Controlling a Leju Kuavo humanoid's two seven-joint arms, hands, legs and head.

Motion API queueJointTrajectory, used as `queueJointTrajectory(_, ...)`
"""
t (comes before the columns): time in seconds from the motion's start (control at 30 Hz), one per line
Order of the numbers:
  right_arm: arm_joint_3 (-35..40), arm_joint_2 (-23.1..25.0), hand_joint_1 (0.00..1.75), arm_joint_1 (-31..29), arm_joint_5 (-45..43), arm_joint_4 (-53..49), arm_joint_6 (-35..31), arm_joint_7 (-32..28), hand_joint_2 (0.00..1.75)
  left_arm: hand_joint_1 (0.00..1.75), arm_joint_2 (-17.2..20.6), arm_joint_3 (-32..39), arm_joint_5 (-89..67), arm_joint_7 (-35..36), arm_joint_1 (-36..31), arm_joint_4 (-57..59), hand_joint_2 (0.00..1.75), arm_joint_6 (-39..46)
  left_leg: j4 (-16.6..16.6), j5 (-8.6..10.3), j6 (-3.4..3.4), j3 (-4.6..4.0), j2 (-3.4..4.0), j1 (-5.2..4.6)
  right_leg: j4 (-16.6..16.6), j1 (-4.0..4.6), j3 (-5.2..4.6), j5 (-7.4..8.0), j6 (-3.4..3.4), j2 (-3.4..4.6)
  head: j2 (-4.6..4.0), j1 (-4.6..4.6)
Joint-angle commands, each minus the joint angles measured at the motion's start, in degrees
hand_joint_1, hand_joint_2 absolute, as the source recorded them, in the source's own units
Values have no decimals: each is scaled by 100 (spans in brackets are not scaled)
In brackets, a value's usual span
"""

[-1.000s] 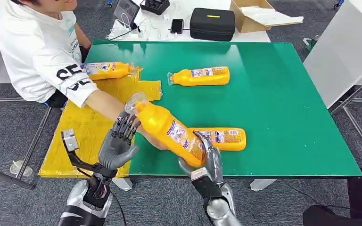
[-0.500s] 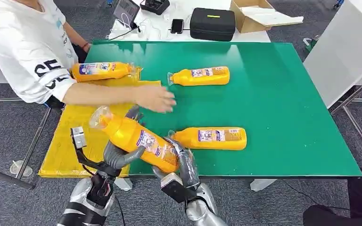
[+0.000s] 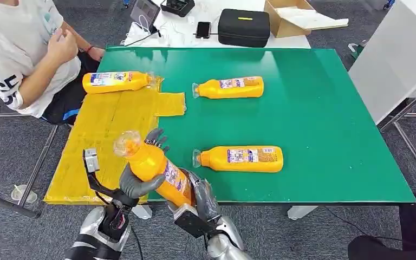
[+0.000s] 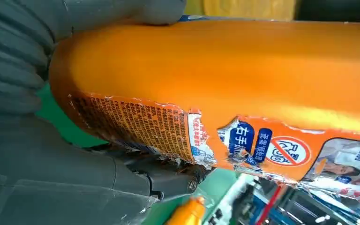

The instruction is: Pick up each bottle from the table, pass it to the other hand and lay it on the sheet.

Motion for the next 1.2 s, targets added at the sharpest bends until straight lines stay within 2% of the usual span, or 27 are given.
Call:
queueJointTrajectory(0.03,224,-19,175,-174,45,675,37,-18,175,0,90,-257,-33,24,-244,230,175,32,-2,-4,3,14,-3,2,-4,5,17,-5,-6,-9,0,0)
queueJointTrajectory(0.47,224,-19,175,-174,45,675,37,-18,175,0,90,-257,-33,24,-244,230,175,32,-2,-4,3,14,-4,2,-4,5,17,-6,-7,-11,0,2)
queueJointTrajectory(0.5,185,-5,175,-175,53,664,-7,-18,175,61,86,-258,-77,-11,-242,235,175,50,-2,-10,4,27,-5,5,-6,9,33,-11,-11,-15,0,0)
queueJointTrajectory(0.53,150,2,175,-185,50,671,-1,-18,175,175,75,-248,-97,-31,-227,228,175,73,-2,-7,4,21,-5,3,-4,6,25,-8,-8,-13,0,2)
queueJointTrajectory(0.87,-65,42,175,-193,128,471,-30,-18,175,175,62,-229,-208,-68,-157,80,175,118,0,-4,3,11,-4,1,-1,4,14,-5,-6,-10,0,0)
queueJointTrajectory(0.9,-86,39,175,-197,107,417,-37,-18,175,175,67,-226,-203,-71,-158,81,175,98,3,-15,5,35,-3,7,-4,12,41,-15,-14,-15,0,0)
queueJointTrajectory(0.93,-109,-5,175,-135,-78,-24,-334,-18,175,175,102,-250,-341,-119,-154,44,175,159,2,-10,4,22,-1,5,-3,9,27,-10,-10,-10,0,0)
queueJointTrajectory(1.0,-194,-9,175,-303,-127,-33,-252,-18,175,175,118,-229,-366,-126,-139,8,175,162,5,-12,5,22,0,5,0,10,26,-11,-11,-9,0,0)
queueJointTrajectory(1.2,-322,24,175,-323,-92,-225,-230,-18,175,175,94,-223,-344,-102,-163,-18,175,120,6,-12,6,23,5,5,0,10,27,-9,-11,-5,0,0)
